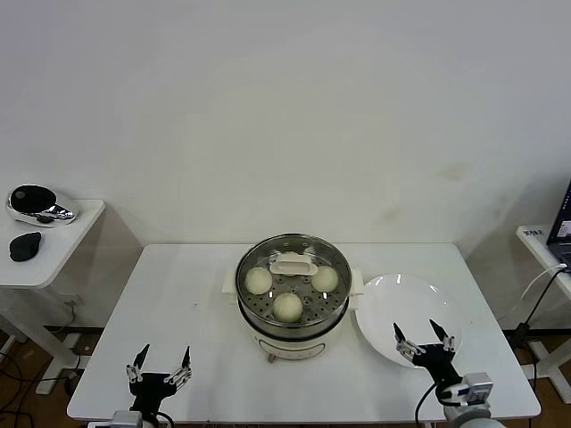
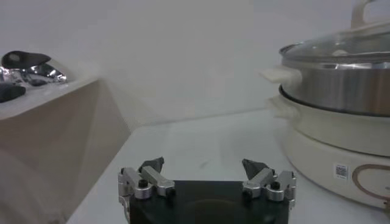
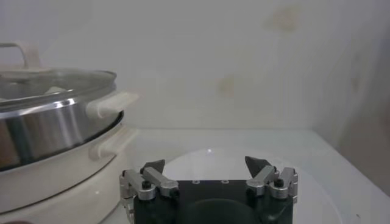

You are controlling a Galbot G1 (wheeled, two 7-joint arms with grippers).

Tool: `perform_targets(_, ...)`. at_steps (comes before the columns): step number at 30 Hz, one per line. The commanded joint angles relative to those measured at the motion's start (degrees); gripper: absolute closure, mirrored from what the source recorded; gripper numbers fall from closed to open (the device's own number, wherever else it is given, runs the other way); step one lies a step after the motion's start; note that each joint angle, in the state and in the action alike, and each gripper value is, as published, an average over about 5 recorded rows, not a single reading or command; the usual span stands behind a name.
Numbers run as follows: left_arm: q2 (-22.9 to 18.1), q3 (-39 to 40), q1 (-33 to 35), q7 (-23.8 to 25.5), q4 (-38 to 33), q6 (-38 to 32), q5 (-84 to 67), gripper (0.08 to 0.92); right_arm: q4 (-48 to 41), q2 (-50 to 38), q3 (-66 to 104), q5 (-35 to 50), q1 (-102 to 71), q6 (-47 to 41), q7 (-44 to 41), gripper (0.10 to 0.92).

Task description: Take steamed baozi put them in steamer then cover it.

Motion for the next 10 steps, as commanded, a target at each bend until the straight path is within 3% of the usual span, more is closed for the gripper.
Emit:
perform_targets(1, 0.0, -0.7, 0.6, 0.8, 0.1, -0.6, -1.1, 0.177, 0.6, -1.5, 0.4, -1.3, -0.4, 0.3, -0.3, 0.202)
perform_targets(10, 0.1, -0.6, 0.1, 1.1, 0.7, -0.7, -1.2, 0.177, 0.3, -0.9, -0.1, -2.3, -0.2, 0.4, -0.3, 0.202)
